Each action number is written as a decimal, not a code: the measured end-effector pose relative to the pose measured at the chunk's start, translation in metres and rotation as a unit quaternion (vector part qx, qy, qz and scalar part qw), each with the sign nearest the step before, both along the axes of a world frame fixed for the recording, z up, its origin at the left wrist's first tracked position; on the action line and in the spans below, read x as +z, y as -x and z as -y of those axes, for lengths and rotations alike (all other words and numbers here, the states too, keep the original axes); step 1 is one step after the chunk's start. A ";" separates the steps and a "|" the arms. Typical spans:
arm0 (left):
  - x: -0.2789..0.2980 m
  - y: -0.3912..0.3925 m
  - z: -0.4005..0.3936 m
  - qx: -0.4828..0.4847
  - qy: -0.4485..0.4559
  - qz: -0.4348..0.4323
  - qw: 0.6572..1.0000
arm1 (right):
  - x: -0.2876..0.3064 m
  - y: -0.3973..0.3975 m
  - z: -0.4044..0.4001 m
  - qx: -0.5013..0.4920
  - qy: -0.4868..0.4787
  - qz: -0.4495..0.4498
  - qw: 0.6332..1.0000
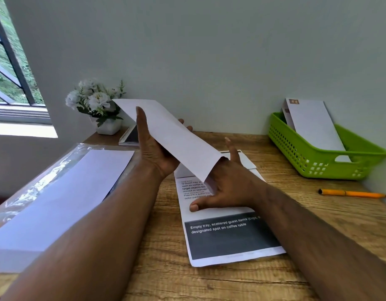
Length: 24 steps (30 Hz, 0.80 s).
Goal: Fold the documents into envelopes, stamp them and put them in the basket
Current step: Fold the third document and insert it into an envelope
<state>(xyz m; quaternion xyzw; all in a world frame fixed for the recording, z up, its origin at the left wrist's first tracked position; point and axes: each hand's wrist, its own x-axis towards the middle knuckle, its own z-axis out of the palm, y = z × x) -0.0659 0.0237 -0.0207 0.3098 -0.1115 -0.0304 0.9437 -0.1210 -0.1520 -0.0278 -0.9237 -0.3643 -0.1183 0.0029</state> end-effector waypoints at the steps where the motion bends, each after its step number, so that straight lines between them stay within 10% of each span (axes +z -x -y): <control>1: -0.001 0.000 0.001 -0.012 0.000 0.004 1.000 | 0.001 0.001 -0.001 -0.002 -0.010 -0.003 1.000; 6: -0.007 0.008 0.022 -0.030 -0.058 -0.036 0.997 | 0.002 -0.001 0.001 0.019 -0.069 0.002 0.997; 12: 0.000 -0.002 -0.002 0.086 0.038 -0.047 0.994 | 0.001 -0.022 0.029 0.017 -0.479 0.032 0.877; 19: -0.002 -0.005 -0.006 0.105 0.057 -0.060 0.991 | -0.020 -0.045 0.052 -0.239 -0.146 -0.128 0.952; 24: -0.005 -0.005 -0.008 0.107 0.057 -0.064 0.991 | -0.013 -0.045 0.049 -0.216 -0.079 -0.062 0.971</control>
